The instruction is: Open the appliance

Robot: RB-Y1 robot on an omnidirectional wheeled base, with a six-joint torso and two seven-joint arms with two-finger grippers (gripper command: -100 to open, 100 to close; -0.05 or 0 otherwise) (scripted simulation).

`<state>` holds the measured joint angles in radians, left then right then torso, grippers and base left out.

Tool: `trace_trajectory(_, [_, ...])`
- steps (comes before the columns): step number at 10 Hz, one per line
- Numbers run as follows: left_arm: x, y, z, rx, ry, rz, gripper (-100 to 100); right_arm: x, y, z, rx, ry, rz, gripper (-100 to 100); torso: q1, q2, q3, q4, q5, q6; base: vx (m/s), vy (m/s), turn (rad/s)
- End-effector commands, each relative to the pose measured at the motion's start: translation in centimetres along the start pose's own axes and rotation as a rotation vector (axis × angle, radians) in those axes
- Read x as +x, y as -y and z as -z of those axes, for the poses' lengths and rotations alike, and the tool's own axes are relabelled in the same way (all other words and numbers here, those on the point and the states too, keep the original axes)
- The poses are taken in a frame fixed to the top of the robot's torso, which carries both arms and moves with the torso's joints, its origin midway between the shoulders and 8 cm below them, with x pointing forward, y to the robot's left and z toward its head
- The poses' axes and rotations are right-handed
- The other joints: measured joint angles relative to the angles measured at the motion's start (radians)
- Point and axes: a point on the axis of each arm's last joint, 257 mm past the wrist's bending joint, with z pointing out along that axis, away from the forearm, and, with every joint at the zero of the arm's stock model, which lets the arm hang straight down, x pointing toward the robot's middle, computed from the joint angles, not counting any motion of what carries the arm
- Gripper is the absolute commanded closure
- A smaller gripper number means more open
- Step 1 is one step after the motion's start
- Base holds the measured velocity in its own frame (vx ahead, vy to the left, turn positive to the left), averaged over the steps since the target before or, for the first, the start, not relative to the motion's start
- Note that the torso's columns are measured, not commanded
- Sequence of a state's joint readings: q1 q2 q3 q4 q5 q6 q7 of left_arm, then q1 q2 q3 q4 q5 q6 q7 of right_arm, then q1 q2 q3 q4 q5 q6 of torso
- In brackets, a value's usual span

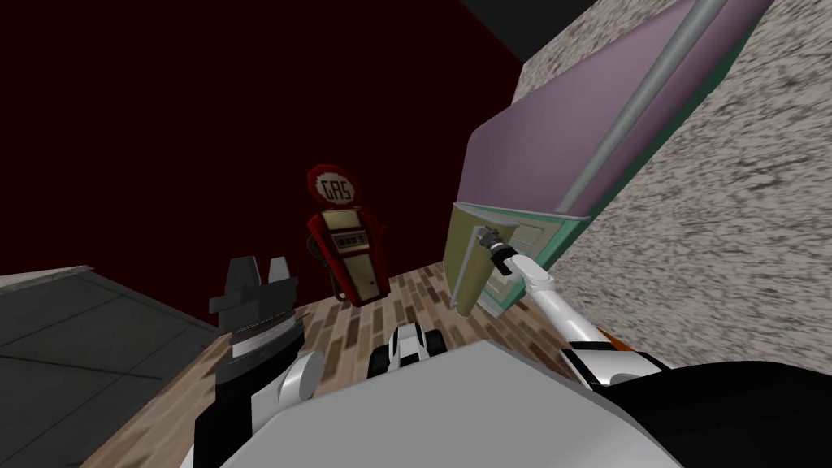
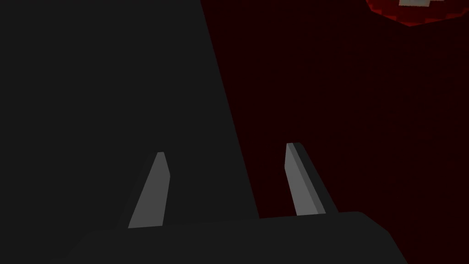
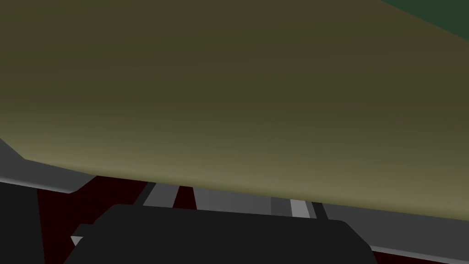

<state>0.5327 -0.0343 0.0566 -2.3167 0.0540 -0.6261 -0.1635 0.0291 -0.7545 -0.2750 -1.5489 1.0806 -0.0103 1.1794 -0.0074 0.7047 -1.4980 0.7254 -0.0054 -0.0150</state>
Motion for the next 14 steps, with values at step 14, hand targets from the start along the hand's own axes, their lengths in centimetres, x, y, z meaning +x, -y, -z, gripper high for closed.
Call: trace_trajectory(14, [0.0,0.0,0.0,0.000,0.000,0.000,0,11.6,3.4,1.4,0.084,-0.324,0.051,100,-0.003,0.016,0.010,0.007,0.002,0.009,0.172,0.266,-0.013])
